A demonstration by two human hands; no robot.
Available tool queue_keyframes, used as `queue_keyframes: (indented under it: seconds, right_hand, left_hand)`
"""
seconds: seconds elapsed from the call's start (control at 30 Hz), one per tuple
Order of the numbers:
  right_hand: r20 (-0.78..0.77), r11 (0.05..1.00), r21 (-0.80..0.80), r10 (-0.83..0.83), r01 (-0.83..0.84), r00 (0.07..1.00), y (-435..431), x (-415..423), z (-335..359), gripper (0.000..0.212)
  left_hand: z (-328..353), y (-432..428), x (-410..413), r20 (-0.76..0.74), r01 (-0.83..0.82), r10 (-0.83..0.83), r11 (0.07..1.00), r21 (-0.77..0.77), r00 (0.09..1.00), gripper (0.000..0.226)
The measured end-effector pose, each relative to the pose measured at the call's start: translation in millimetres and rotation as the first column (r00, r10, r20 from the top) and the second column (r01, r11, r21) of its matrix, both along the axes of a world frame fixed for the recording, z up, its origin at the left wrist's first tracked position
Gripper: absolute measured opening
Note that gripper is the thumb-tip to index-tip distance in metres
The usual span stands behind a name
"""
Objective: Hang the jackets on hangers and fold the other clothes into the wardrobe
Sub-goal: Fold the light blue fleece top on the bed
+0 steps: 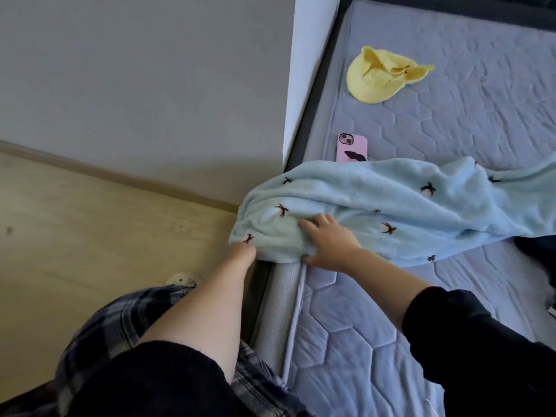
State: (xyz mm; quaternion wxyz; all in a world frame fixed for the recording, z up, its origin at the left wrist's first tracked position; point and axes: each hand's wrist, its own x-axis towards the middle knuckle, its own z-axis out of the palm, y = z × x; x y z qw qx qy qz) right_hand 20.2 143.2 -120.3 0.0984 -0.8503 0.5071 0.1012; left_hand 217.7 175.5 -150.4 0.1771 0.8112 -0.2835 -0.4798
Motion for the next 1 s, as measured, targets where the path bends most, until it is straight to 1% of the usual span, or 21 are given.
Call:
queue_keyframes:
  seconds: [0.03,0.07,0.1,0.17,0.23,0.3,0.37,0.4,0.43,0.47,0.5,0.57,0.6,0.63,0.67,0.7,0.77,0.8,0.87,0.93,1.0]
  right_hand:
    - [-0.025,1.0,0.026,0.006,-0.005,1.0,-3.0,2.6,1.3,0.09]
    - [-0.057,0.999,0.047,0.015,-0.012,0.998,-5.9,4.2,2.0,0.091]
    - [-0.092,0.998,0.052,0.034,-0.03,0.995,-7.5,5.6,3.8,0.092]
    - [-0.164,0.997,0.038,0.071,-0.066,0.984,-7.0,8.5,5.8,0.088]
    - [-0.18,0.997,-0.016,0.076,-0.08,0.981,-4.7,11.1,2.8,0.07]
    - [-0.097,0.998,-0.055,0.018,-0.024,0.995,-4.2,11.8,1.8,0.043]
    - [0.06,0.986,-0.049,-0.158,0.161,0.986,-8.3,11.1,9.3,0.026]
    - [0.144,0.966,-0.035,-0.249,0.257,0.958,-11.4,11.6,16.3,0.021]
    - [0.217,0.946,-0.022,-0.312,0.324,0.925,-14.2,13.7,25.5,0.018]
    - [0.269,0.936,-0.02,-0.334,0.352,0.903,-16.0,18.2,35.4,0.016]
    - [0.301,0.939,-0.029,-0.32,0.344,0.898,-16.6,25.6,45.2,0.014]
    - [0.345,0.964,-0.062,-0.222,0.259,0.912,-12.1,47.7,65.3,0.011]
    - [0.375,0.977,-0.075,-0.158,0.2,0.913,-7.3,61.7,74.0,0.012]
    - [0.416,0.988,-0.076,-0.094,0.137,0.904,-1.7,76.0,80.9,0.013]
    - [0.458,0.995,-0.063,-0.037,0.073,0.888,4.5,90.0,85.5,0.012]
    - [0.485,0.999,-0.033,0.006,0.012,0.874,10.3,102.9,87.2,0.011]
    - [0.45,0.986,0.142,0.016,-0.09,0.893,18.9,118.8,81.8,0.016]
    - [0.402,0.959,0.261,-0.004,-0.11,0.916,22.5,121.2,76.9,0.023]
    - [0.332,0.908,0.413,-0.085,-0.064,0.94,27.3,114.5,64.1,0.041]
    - [0.348,0.933,0.361,-0.132,-0.003,0.928,29.8,98.6,51.6,0.043]
    - [0.39,0.969,0.242,-0.146,0.051,0.909,30.2,76.6,42.2,0.034]
  left_hand:
    - [-1.6,-1.1,0.0,-0.153,-0.149,0.161,0.985,0.084,0.975,0.052]
    - [0.0,-1.7,-1.1,-0.298,-0.273,0.311,0.948,0.162,0.902,0.056]
    - [1.5,-3.5,-2.8,-0.404,-0.344,0.397,0.918,0.199,0.824,0.06]
    - [-7.5,-11.1,-2.7,-0.516,-0.424,0.452,0.888,0.18,0.727,0.07]
    - [-33.4,-22.4,1.0,-0.56,-0.455,0.464,0.875,0.166,0.687,0.088]
    - [-35.2,-28.4,3.4,-0.622,-0.511,0.498,0.841,0.177,0.604,0.083]
    - [2.3,-25.0,2.0,-0.683,-0.601,0.533,0.781,0.17,0.499,0.058]
    - [11.8,-25.5,1.9,-0.706,-0.64,0.551,0.747,0.18,0.445,0.052]
    - [18.4,-28.8,4.3,-0.729,-0.678,0.586,0.698,0.231,0.354,0.051]
    - [25.9,-27.6,6.3,-0.748,-0.681,0.593,0.681,0.269,0.298,0.051]
    - [31.4,-36.7,12.3,-0.752,-0.668,0.599,0.682,0.298,0.276,0.046]
    - [40.7,-49.7,24.8,-0.722,-0.722,0.623,0.643,0.254,0.301,0.036]
    - [37.9,-58.7,32.2,-0.724,-0.791,0.633,0.576,0.206,0.273,0.05]
    - [37.9,-65.1,40.9,-0.679,-0.801,0.637,0.586,0.12,0.365,0.061]
    - [39.3,-69.2,49.9,-0.678,-0.839,0.618,0.544,0.002,0.399,0.049]
    - [49.4,-65.2,59.5,-0.694,-0.85,0.592,0.524,-0.056,0.411,0.033]
    - [68.2,-50.0,76.8,-0.666,-0.88,0.601,0.434,-0.193,0.442,0.038]
    - [71.0,-40.3,84.5,-0.613,-0.873,0.629,0.419,-0.251,0.478,0.042]
    - [58.3,-34.1,93.9,-0.458,-0.824,0.686,0.49,-0.284,0.566,0.041]
    - [46.9,-26.6,89.8,-0.371,-0.762,0.671,0.61,-0.217,0.642,0.044]
    - [31.5,-23.6,79.7,-0.266,-0.662,0.615,0.734,-0.149,0.742,0.054]
